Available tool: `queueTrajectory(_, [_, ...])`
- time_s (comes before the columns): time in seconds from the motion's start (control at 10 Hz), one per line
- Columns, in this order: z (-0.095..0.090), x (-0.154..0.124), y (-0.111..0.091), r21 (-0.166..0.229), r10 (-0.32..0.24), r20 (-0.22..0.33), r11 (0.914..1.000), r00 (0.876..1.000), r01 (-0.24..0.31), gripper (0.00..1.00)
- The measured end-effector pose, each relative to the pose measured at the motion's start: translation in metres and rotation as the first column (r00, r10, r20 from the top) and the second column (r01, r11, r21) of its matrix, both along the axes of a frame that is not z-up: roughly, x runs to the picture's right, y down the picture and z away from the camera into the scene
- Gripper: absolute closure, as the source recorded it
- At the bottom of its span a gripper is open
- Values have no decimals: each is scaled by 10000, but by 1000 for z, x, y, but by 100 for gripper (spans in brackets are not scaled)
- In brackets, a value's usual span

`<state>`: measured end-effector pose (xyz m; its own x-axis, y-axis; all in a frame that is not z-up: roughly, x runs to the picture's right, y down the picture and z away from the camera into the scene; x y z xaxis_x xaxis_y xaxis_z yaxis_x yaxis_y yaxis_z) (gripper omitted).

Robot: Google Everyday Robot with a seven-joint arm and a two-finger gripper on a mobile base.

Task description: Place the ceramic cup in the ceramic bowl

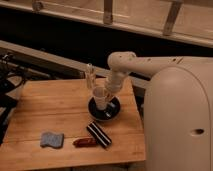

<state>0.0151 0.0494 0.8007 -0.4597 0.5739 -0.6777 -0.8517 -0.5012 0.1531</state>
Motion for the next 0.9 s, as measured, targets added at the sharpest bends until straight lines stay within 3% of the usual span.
queueTrajectory(0.6, [9, -5, 7, -200, -32, -27, 9998, 10000, 31, 95])
queueTrajectory(0.7, [9, -4, 7, -283, -58, -63, 9996, 10000, 56, 82])
queueTrajectory(0.9, [9, -6, 8, -319, -107, -53, 9994, 9999, 106, 66])
